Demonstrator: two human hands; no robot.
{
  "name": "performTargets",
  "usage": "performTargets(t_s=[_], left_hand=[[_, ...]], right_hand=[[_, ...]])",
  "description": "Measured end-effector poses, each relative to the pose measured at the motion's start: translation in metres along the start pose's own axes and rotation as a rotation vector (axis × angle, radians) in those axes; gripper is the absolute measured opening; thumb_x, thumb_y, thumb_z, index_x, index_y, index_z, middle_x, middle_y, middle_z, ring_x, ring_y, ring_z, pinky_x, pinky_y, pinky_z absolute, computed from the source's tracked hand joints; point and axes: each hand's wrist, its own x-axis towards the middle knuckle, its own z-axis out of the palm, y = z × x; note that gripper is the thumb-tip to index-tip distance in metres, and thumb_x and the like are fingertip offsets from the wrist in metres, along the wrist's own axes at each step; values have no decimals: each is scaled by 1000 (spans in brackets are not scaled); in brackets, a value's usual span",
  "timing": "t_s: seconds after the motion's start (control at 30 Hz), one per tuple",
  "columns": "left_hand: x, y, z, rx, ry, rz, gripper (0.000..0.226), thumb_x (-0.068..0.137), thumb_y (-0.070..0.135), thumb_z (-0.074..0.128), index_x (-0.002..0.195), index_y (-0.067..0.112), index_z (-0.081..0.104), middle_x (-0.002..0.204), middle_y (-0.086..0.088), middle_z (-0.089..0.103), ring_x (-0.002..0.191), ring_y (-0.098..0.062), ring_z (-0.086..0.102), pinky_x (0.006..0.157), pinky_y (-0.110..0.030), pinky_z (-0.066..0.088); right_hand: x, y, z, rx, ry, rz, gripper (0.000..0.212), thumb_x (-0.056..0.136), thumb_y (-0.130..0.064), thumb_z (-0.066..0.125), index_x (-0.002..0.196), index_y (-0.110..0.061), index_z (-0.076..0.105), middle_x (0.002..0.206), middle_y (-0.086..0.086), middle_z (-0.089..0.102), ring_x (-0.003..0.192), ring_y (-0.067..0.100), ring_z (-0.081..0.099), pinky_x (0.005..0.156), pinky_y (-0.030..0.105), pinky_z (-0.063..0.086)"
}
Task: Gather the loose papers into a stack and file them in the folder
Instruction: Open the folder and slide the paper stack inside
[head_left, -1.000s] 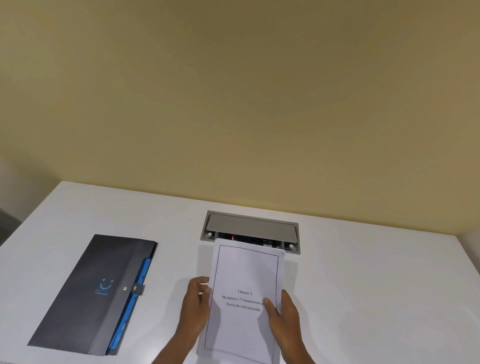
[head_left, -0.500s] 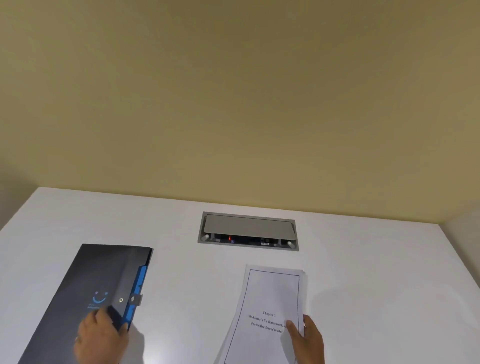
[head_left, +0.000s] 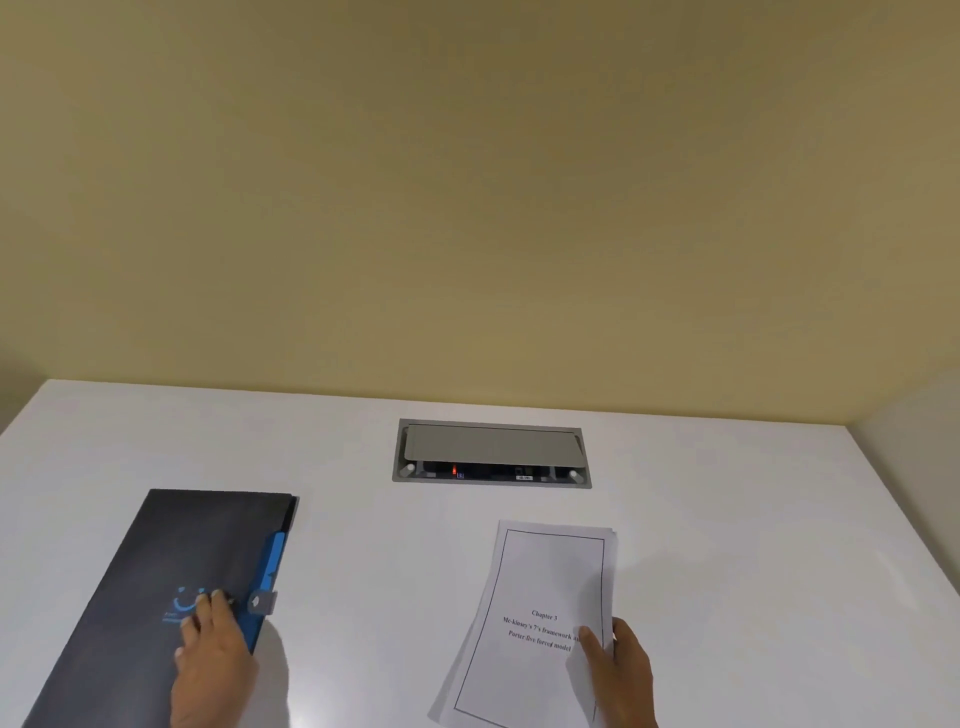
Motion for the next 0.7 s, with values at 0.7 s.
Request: performTargets(t_s=[0.7], left_hand=[[-111,131,-17,-345,-34,326,70,103,0,46,165,25,27,147,-9,64,96,-22,67,94,-35,58]], right_hand=[[-11,-98,-109,238,-134,-174,7,94,-30,77,100,-27,80,68,-4,77,46,5,56,48,9,47]])
